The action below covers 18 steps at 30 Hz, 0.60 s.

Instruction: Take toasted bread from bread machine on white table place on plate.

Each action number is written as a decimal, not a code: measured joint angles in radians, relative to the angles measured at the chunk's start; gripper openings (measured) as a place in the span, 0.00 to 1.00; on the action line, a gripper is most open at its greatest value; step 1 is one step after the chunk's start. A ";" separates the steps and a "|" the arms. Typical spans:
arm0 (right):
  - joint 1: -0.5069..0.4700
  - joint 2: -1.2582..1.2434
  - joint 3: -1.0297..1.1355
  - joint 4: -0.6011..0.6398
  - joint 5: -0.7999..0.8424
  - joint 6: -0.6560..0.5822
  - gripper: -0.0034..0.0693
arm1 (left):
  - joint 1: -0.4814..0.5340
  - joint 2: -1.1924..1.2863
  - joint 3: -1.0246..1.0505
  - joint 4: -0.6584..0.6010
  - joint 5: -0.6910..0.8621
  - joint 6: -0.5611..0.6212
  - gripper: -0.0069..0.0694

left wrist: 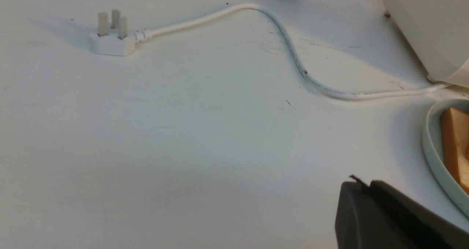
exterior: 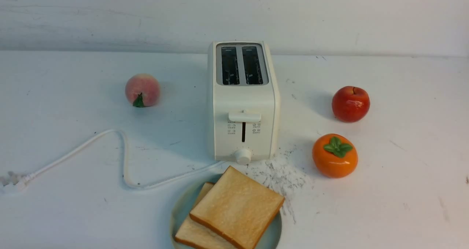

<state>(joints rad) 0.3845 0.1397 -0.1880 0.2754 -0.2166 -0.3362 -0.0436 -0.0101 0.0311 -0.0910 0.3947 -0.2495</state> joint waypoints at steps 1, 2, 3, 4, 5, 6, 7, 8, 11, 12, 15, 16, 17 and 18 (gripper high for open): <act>0.000 0.000 0.000 0.001 0.021 -0.015 0.17 | 0.000 0.000 0.000 0.000 0.000 0.000 0.12; 0.000 0.000 0.000 0.007 0.040 -0.018 0.17 | 0.000 0.000 0.000 0.000 0.000 0.000 0.12; 0.000 0.000 0.000 0.008 0.056 -0.019 0.17 | 0.000 0.000 0.000 0.000 0.000 0.000 0.12; -0.002 0.000 0.000 0.016 0.104 -0.022 0.17 | 0.000 0.000 0.000 0.000 0.000 0.000 0.12; -0.020 0.000 0.000 0.027 0.217 -0.024 0.17 | 0.000 0.000 0.000 0.000 0.000 0.000 0.12; -0.037 0.000 0.001 0.031 0.265 -0.024 0.17 | 0.000 0.000 0.000 0.000 0.000 0.000 0.12; -0.072 0.000 0.007 0.036 0.338 -0.020 0.17 | 0.000 0.000 0.000 0.000 0.000 0.000 0.12; -0.098 0.000 0.015 0.038 0.378 -0.013 0.18 | 0.000 0.000 0.000 0.000 0.000 0.000 0.12; -0.184 -0.016 0.069 0.042 0.466 0.020 0.18 | 0.000 0.000 0.000 0.000 0.000 0.000 0.12; -0.221 -0.033 0.106 0.042 0.480 0.041 0.18 | 0.000 0.000 0.000 0.000 0.000 0.000 0.12; -0.283 -0.112 0.189 0.042 0.494 0.061 0.19 | 0.000 0.000 0.000 0.000 0.000 0.000 0.13; -0.300 -0.134 0.207 0.040 0.521 0.064 0.19 | 0.000 0.000 0.000 0.000 0.000 0.000 0.13; -0.310 -0.143 0.211 0.034 0.542 0.065 0.19 | 0.000 -0.001 0.000 0.000 0.000 0.000 0.13; -0.316 -0.148 0.211 0.021 0.567 0.067 0.19 | 0.000 -0.001 0.000 0.000 0.001 0.000 0.13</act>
<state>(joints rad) 0.0690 -0.0079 0.0233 0.2969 0.3503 -0.2696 -0.0436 -0.0111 0.0311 -0.0910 0.3953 -0.2495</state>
